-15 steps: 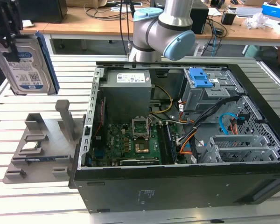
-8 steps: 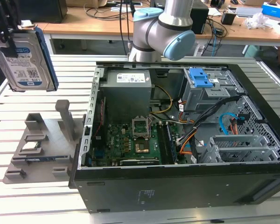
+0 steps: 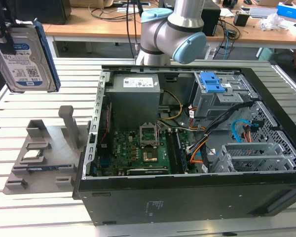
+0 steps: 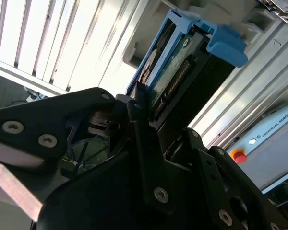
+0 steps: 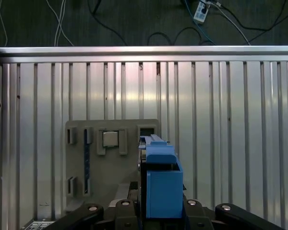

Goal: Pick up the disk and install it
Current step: 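Pick up the disk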

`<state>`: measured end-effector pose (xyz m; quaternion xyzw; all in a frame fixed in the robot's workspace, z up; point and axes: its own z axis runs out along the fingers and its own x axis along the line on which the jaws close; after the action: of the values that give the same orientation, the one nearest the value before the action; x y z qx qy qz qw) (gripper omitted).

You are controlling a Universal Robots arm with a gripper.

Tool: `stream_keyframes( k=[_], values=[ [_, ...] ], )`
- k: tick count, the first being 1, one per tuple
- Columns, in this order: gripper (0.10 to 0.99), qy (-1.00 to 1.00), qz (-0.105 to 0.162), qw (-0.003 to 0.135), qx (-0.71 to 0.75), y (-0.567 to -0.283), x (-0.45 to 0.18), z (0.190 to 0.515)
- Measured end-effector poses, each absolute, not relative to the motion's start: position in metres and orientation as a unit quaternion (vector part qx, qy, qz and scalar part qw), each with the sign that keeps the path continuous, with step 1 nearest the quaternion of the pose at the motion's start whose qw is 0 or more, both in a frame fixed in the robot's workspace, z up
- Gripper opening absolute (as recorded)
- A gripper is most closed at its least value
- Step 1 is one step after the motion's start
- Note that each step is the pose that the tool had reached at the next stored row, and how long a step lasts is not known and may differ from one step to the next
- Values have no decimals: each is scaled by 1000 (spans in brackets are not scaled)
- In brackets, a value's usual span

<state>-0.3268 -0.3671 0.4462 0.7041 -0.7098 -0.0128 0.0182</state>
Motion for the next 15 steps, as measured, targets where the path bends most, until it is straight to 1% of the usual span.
stream_keyframes(
  k=[15],
  values=[
    [361, -710, -13, 18, 704, -367, -327, 475]
  ],
)
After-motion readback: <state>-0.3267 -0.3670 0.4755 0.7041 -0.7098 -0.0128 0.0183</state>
